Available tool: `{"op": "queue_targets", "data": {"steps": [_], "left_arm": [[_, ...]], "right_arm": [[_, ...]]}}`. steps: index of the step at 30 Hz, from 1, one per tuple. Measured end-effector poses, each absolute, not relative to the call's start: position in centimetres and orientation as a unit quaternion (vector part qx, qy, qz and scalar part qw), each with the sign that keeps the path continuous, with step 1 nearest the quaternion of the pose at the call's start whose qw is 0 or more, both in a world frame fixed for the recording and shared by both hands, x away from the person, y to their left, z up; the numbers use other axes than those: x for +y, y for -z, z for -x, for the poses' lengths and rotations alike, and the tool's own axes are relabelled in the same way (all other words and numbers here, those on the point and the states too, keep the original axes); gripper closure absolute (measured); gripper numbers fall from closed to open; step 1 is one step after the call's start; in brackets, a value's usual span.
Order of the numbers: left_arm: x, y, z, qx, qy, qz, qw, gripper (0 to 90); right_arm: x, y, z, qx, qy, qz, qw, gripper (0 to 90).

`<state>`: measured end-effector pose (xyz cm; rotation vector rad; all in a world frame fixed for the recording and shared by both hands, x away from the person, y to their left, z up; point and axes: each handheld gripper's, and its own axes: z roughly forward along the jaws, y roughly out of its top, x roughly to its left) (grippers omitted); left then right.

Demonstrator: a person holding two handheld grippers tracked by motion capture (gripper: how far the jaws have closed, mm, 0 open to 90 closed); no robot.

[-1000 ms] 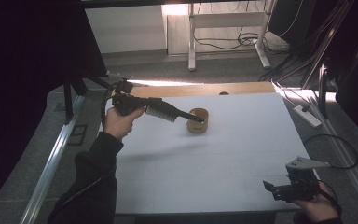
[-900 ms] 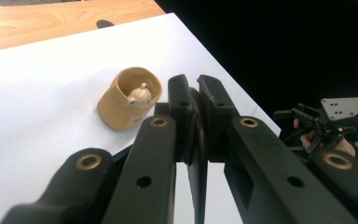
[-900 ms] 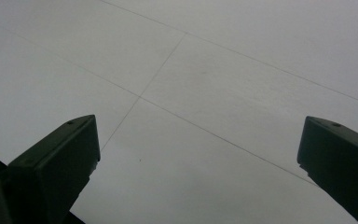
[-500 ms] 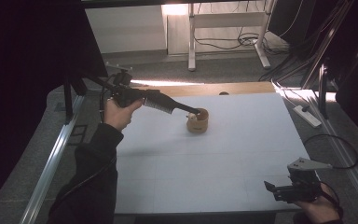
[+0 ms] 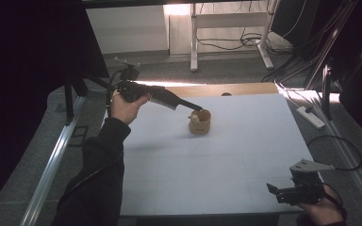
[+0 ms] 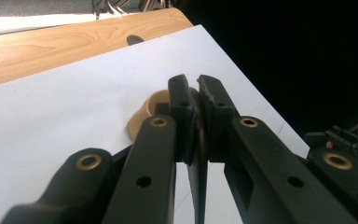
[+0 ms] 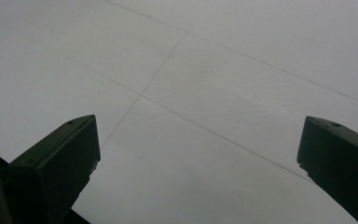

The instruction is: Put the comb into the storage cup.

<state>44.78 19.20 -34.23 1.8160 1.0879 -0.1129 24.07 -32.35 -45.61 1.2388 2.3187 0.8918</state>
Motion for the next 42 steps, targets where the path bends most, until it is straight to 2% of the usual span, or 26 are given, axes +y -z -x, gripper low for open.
{"op": "queue_targets", "data": {"steps": [42], "left_arm": [[16.0,37.4,-47.9,0.46,0.053,-0.767,0.444,83.5]], "right_arm": [[-32.2,45.7,-24.0,0.83,-0.313,-0.426,0.179,0.0]]}}
